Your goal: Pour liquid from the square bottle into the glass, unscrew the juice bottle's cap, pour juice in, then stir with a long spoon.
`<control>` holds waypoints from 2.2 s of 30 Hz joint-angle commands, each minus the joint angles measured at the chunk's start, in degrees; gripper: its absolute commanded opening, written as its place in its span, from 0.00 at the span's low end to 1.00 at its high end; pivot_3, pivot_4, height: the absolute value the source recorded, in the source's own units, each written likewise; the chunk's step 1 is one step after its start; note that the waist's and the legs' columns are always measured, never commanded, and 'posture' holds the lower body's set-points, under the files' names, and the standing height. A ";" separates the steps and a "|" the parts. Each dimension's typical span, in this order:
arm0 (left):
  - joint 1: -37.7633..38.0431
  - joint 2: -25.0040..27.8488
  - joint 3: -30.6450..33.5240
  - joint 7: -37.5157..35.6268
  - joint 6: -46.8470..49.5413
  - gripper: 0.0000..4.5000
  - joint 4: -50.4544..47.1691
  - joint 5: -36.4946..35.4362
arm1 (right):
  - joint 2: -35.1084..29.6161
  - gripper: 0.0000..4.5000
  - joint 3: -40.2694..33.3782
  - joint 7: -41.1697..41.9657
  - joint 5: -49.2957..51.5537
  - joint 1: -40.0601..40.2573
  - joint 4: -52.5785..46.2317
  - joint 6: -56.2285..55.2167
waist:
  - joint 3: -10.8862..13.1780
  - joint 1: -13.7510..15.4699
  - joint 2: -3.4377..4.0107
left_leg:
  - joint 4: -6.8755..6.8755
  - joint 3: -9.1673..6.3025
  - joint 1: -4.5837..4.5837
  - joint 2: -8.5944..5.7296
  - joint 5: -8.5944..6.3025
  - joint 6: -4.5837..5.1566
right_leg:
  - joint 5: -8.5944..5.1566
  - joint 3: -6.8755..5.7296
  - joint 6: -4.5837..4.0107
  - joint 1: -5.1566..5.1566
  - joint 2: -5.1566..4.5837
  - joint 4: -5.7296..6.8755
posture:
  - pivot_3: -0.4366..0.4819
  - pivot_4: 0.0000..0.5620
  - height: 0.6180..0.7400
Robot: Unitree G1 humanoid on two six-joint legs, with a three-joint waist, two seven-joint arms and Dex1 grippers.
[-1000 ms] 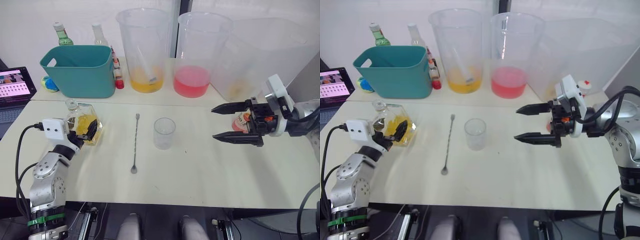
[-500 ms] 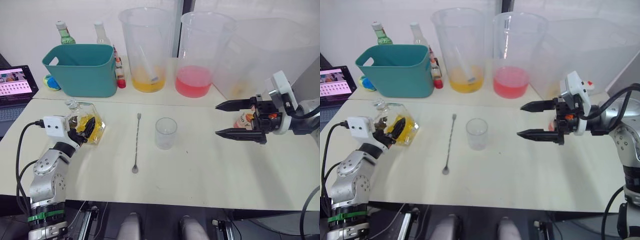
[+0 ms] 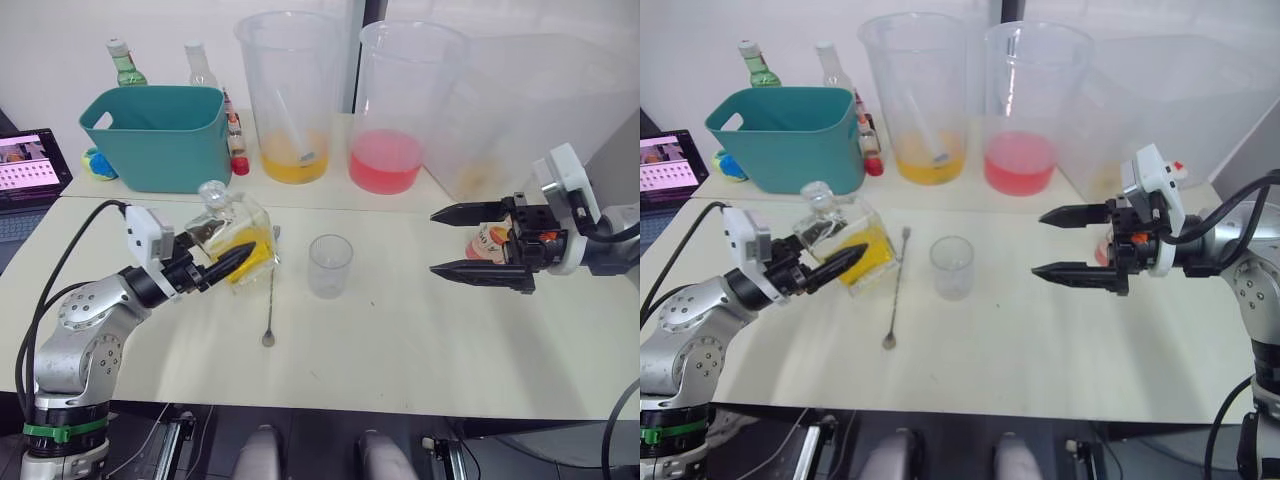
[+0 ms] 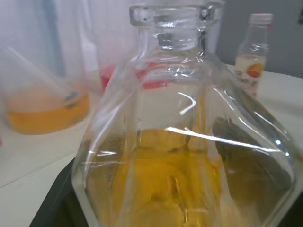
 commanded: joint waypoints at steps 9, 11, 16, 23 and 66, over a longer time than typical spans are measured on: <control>-9.65 -0.49 -12.69 -15.66 -2.87 0.63 2.85 2.07 | -2.25 1.00 -12.35 -9.29 7.17 8.20 -11.03 5.86 | 0.00 0.40 0.01 | 0.01 -0.01 -0.02 -0.03 0.02 0.00 | 0.00 -0.02 0.00 0.04 0.00 -0.02 | 0.48 0.27 0.89; -12.00 -2.82 -16.07 -16.93 -5.03 0.63 4.76 4.43 | -2.46 1.00 -14.95 -11.49 8.90 10.23 -13.23 7.36 | 0.00 0.69 0.01 | 0.01 -0.01 -0.01 -0.03 0.03 0.01 | 0.00 -0.02 0.00 0.05 0.00 -0.02 | 0.48 0.27 0.89; -15.05 -6.51 -21.93 -20.29 -10.94 0.63 9.68 10.46 | -3.31 1.00 -19.17 -15.45 11.94 13.33 -16.62 9.35 | 0.00 0.74 0.02 | 0.04 -0.02 -0.06 -0.06 0.04 0.02 | 0.00 -0.02 0.01 0.05 -0.01 -0.05 | 0.48 0.27 0.89; -16.26 -10.61 -24.44 -24.53 -13.05 0.63 13.38 10.42 | -4.28 1.00 -26.42 -19.65 15.72 19.86 -20.45 12.20 | 0.00 0.56 0.02 | 0.04 -0.03 -0.07 -0.06 0.06 0.06 | 0.00 -0.02 0.00 0.05 0.00 -0.02 | 0.48 0.27 0.89; -18.82 -7.04 -28.00 -20.06 -3.03 0.81 7.04 16.27 | -4.84 1.00 -19.39 -23.05 18.91 18.97 -20.05 6.39 | -0.03 0.55 0.08 | 0.10 -0.07 -0.05 -0.07 0.08 0.10 | 0.00 -0.03 0.01 0.12 0.00 0.00 | 0.48 0.27 0.89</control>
